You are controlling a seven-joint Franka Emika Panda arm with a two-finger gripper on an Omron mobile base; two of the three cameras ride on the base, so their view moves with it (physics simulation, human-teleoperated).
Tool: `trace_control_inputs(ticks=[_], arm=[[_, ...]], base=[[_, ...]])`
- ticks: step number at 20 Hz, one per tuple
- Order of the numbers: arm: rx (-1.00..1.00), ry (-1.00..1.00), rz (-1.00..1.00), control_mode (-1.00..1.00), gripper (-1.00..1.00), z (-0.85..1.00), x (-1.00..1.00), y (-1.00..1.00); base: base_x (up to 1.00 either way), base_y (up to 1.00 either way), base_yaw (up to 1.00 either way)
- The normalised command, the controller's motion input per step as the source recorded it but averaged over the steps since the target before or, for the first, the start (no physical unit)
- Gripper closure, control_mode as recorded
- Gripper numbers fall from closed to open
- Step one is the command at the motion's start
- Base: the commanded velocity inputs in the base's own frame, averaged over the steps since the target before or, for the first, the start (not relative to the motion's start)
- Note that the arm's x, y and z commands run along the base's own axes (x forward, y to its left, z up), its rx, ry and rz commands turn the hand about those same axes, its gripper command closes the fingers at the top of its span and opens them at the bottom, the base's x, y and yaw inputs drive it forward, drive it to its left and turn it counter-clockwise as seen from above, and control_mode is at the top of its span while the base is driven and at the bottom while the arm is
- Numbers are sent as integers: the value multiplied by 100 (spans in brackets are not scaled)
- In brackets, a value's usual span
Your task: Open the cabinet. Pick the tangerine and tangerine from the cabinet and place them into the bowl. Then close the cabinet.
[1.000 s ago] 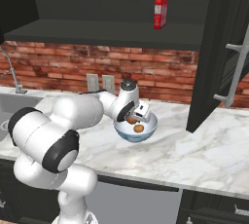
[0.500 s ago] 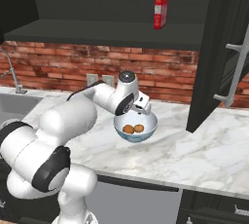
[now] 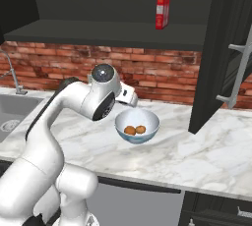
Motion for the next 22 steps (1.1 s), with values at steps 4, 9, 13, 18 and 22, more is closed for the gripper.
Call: trace_control_inputs(ticks=[4, 9, 13, 18, 22], arm=[[-11, -19, 13, -100, -100, 59, -100, 100], [-7, -35, 7, -100, -100, 78, -100, 71], [-7, -33, 3, -100, -100, 100, -100, 62], [-16, -13, 0, -100, -100, 94, -100, 65], [-23, -1, 0, -100, -100, 53, -100, 54]], base=[[0, 0, 0], [0, 0, 0], [0, 0, 0], [0, 0, 0], [0, 0, 0]])
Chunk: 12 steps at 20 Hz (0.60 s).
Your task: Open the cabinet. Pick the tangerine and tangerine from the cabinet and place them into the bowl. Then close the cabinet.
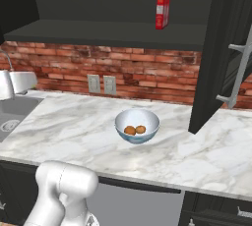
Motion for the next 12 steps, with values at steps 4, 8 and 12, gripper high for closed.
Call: trace_control_inputs(ticks=[4, 8, 12], arm=[[-21, 2, 0, -100, -100, 42, -100, 44], [-17, 1, 0, -100, -100, 20, -99, 49], [-2, 0, 13, -100, -100, 0, -58, 66]], base=[[0, 0, 0], [0, 0, 0], [0, 0, 0]])
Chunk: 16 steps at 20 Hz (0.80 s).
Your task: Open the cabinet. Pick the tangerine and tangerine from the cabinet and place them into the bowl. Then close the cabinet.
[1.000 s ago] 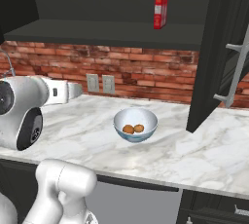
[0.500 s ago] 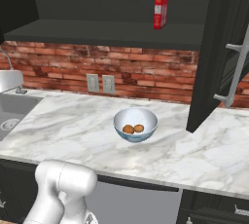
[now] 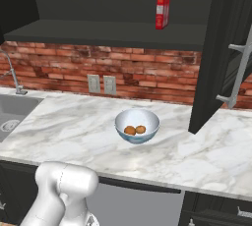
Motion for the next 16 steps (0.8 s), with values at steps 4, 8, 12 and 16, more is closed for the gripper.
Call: trace_control_inputs(ticks=[4, 8, 12, 16], arm=[[8, -1, 6, -100, -100, -5, -25, 69], [16, -7, 0, -100, -100, -5, -7, 84], [16, -20, -1, -100, -100, 0, -3, 82], [16, -34, -8, -100, -100, 0, -3, 69]], base=[[0, 0, 0], [0, 0, 0], [0, 0, 0], [0, 0, 0]])
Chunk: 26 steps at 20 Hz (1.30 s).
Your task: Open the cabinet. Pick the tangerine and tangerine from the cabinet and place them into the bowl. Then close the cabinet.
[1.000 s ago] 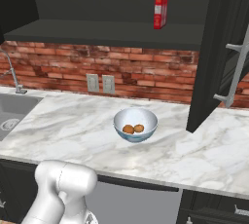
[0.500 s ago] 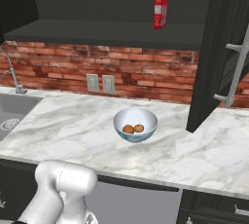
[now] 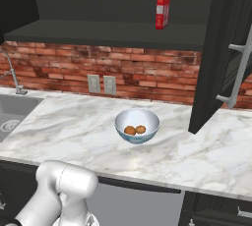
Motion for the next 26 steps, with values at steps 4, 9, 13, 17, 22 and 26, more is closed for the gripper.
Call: trace_control_inputs(ticks=[4, 9, 13, 17, 22, 26], arm=[[7, -37, -13, -100, -100, 0, 23, 63], [1, -23, -17, -100, -100, -15, 80, 33], [2, 0, -10, -100, -100, -16, 100, -12], [2, 0, -12, -100, -100, -23, 100, -21], [0, -1, -13, -100, -100, -39, 100, -27], [0, -3, -15, -100, -100, -54, 100, -90]], base=[[0, 0, 0], [0, 0, 0], [0, 0, 0], [0, 0, 0], [0, 0, 0], [0, 0, 0]])
